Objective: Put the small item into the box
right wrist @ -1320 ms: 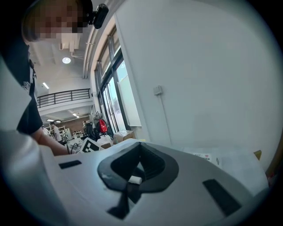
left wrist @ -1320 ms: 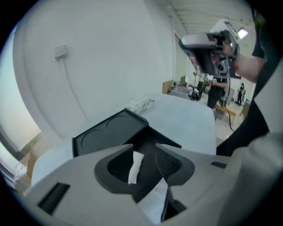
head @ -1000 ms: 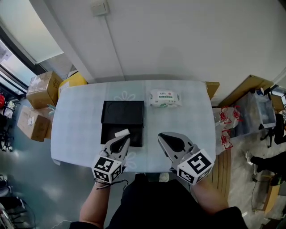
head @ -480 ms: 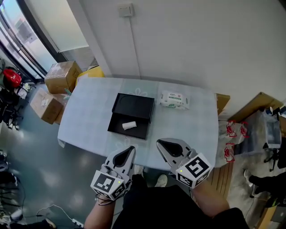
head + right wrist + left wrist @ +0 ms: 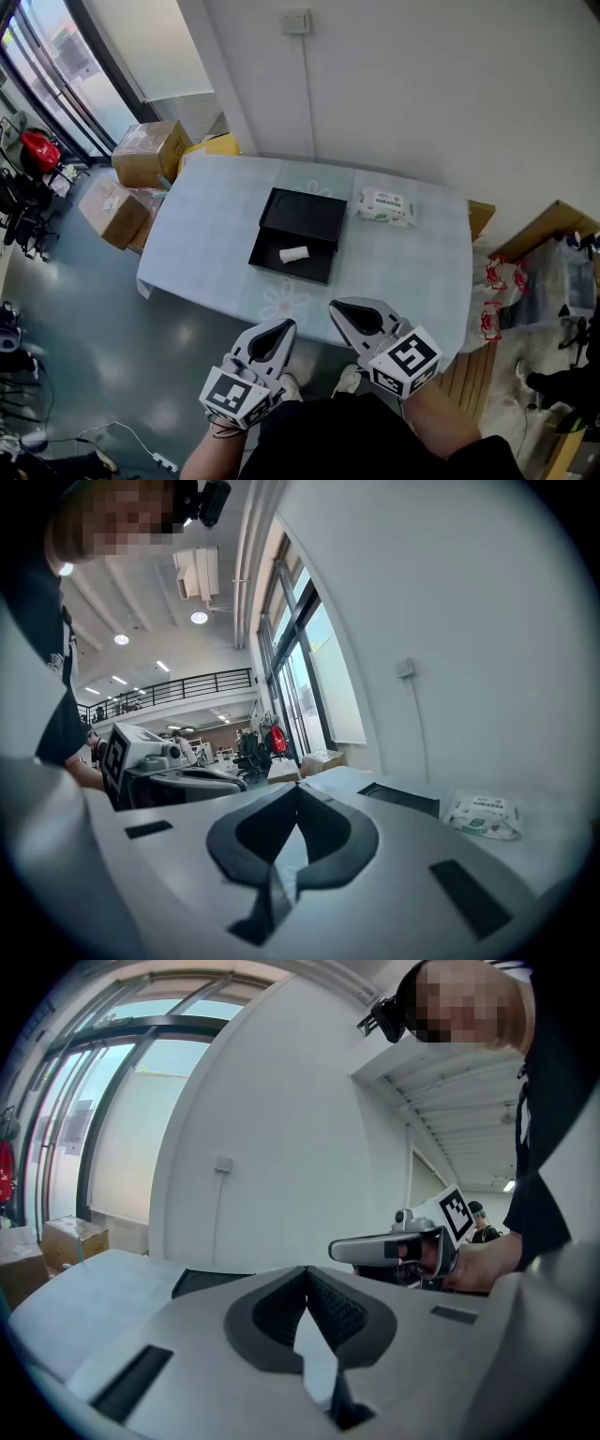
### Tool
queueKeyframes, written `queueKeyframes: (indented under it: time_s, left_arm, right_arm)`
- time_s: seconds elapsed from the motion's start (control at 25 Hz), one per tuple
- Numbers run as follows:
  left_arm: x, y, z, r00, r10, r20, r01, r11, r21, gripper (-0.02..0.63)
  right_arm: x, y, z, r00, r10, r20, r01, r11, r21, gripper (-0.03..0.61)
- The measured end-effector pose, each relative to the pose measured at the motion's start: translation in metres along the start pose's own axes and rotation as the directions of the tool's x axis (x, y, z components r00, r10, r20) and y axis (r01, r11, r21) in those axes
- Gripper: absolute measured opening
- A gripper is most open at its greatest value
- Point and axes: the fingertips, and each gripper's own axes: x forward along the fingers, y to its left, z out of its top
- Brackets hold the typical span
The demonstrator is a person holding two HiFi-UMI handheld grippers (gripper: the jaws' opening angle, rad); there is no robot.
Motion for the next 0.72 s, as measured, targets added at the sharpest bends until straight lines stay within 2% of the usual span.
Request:
queueKeyframes:
  time_s: [0.36,0.72]
  left_arm:
    - [-0.037,0.024,-0.003,0.995,-0.103,-0.002,0.103,0.995,0.014,0.008]
    - [-0.041,0.025,-0.009,0.972,-0.233,0.018,0.232,0.972,0.035,0.008]
  right_arm:
    - [0.024,0.042,-0.01,0.996,-0.088,-0.004,0.088,0.996,0.021,0.009]
    - [0.02,0.055,-0.014,0.978,-0.206,-0.024,0.206,0.978,0.015,0.009]
